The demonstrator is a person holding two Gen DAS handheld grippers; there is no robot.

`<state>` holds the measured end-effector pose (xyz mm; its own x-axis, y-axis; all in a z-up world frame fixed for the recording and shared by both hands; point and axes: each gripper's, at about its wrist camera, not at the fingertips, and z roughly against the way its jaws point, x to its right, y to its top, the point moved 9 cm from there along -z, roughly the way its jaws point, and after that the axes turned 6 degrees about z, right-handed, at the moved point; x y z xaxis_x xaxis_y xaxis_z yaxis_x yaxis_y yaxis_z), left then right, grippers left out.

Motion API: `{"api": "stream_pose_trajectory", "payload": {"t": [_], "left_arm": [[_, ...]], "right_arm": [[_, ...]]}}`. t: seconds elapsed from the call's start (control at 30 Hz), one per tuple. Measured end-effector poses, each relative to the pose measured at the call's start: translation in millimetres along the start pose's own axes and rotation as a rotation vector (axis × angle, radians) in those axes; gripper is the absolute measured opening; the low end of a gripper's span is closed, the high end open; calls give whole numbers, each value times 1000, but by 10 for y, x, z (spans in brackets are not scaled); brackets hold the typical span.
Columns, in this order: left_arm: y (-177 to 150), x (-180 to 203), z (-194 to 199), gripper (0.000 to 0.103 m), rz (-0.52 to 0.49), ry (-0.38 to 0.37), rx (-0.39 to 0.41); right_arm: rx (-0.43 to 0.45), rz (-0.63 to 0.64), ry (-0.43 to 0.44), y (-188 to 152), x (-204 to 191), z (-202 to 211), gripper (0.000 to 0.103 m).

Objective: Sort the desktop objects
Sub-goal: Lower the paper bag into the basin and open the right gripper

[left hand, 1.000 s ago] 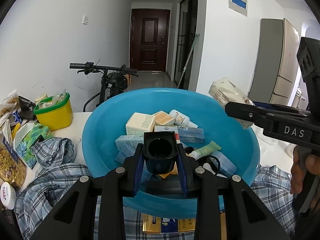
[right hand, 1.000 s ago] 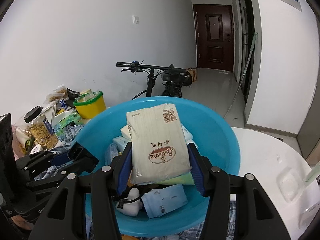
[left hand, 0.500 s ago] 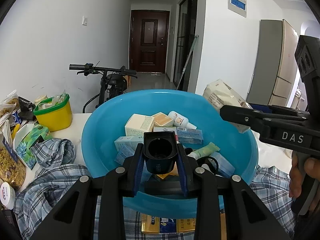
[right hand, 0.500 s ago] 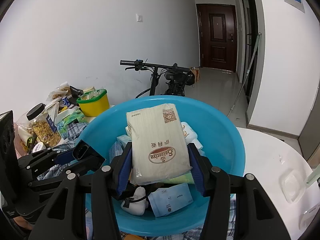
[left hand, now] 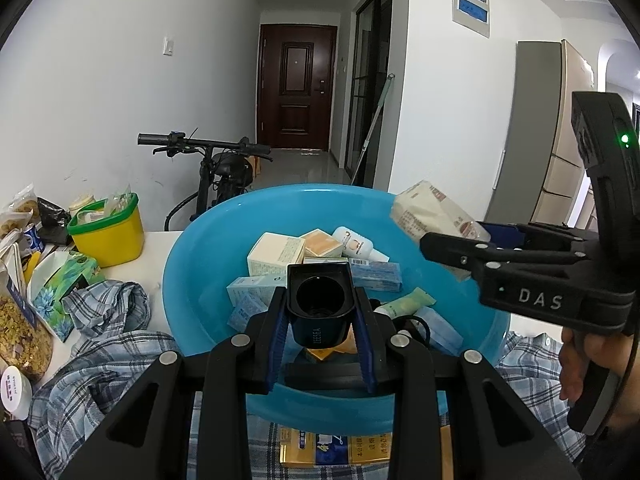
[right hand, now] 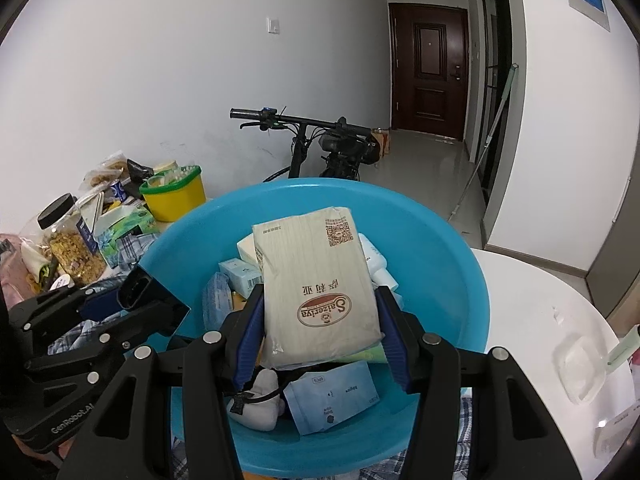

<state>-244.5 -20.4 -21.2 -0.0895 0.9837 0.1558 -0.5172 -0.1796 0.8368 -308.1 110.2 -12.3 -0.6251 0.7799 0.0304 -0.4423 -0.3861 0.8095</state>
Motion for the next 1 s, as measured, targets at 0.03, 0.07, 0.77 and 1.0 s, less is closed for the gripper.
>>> {"api": "stream_pose_trajectory", "payload": {"t": [0.03, 0.07, 0.77, 1.0], "left_arm": [[0, 0, -5, 33, -3, 2, 0], [5, -5, 0, 33, -1, 2, 1], [24, -52, 28, 33, 14, 4, 6], [18, -33, 30, 33, 10, 2, 5]], "right_arm": [[7, -2, 2, 11, -6, 13, 52], [10, 3, 1, 21, -21, 24, 52], [27, 30, 10, 48, -134, 53, 35], [83, 44, -84, 116, -75, 148, 103]]}}
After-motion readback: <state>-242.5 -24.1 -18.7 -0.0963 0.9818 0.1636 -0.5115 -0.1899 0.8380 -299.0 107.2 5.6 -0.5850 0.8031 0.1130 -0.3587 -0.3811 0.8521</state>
